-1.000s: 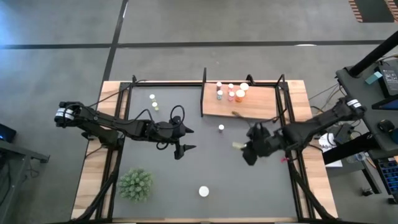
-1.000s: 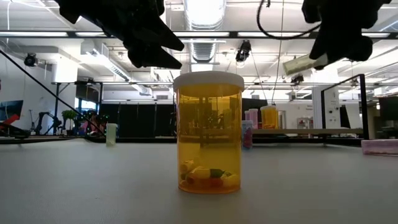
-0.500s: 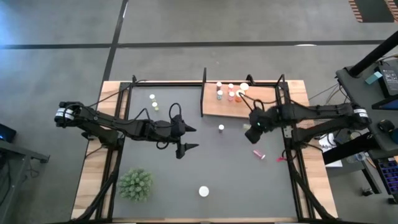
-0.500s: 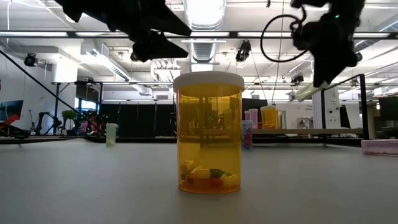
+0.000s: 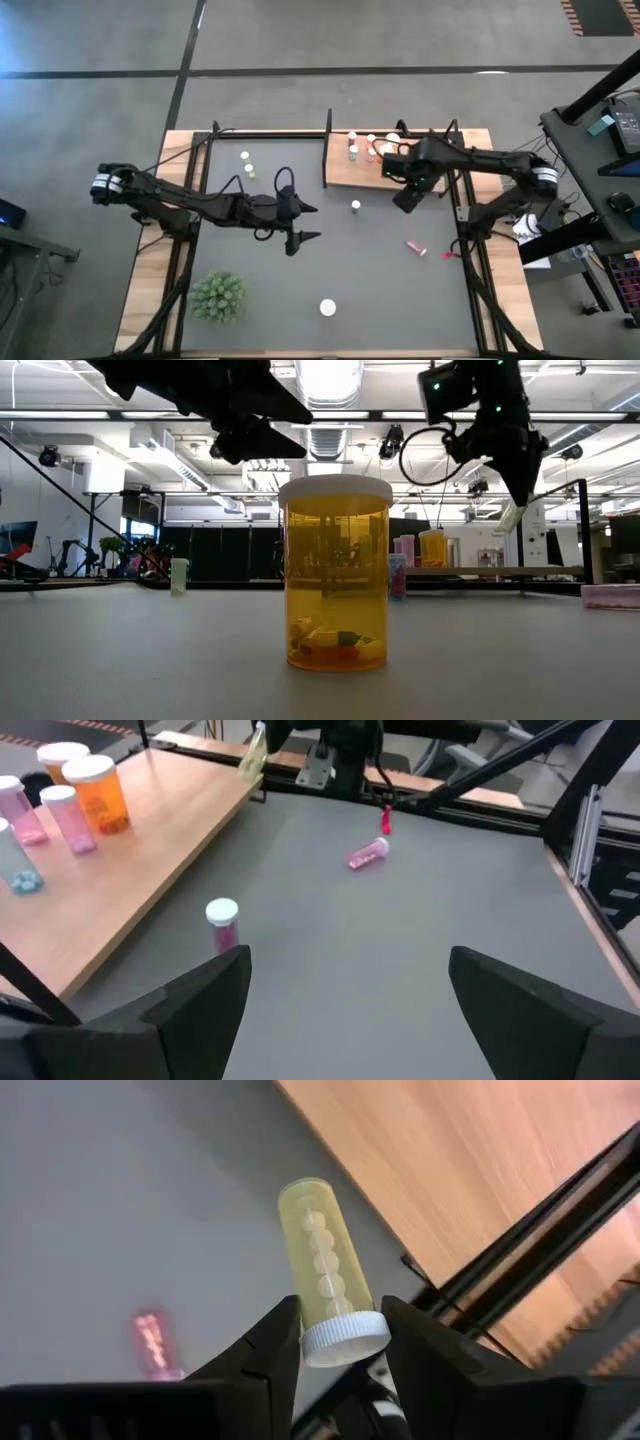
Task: Pick and place medicine bottles onto shelf by color
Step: Put the bottom yellow pill bottle on the shelf
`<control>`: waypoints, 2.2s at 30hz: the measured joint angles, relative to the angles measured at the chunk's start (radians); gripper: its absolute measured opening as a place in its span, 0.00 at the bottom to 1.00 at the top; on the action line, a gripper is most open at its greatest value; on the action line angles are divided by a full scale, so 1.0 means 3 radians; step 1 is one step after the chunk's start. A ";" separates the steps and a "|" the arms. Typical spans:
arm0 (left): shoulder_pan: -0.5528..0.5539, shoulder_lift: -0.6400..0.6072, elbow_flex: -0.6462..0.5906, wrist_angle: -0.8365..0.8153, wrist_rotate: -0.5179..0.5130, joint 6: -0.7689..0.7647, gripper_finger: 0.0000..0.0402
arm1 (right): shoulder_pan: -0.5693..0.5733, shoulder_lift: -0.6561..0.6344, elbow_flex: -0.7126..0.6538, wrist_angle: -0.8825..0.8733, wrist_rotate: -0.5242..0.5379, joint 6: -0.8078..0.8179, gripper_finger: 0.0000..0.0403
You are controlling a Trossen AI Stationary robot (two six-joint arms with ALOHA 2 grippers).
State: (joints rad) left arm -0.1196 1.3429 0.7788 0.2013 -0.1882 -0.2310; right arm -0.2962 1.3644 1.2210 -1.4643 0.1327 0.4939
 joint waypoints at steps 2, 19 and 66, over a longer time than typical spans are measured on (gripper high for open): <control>0.0000 0.0047 0.0000 0.0002 0.0000 -0.0001 0.81 | 0.0004 0.0136 0.0055 -0.0074 -0.0011 -0.0098 0.31; 0.0000 0.0239 0.0019 0.0004 0.0001 -0.0163 0.81 | 0.0056 0.0715 -0.0011 -0.0047 -0.0032 -0.0460 0.31; 0.0008 0.0238 0.0019 0.0089 -0.0007 -0.0141 0.81 | 0.0457 0.1004 -0.0202 0.0640 -0.0293 -0.0889 0.31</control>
State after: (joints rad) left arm -0.1173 1.4143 0.7845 0.2279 -0.1902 -0.2733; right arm -0.1590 1.6657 1.1603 -1.2724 0.0448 0.2272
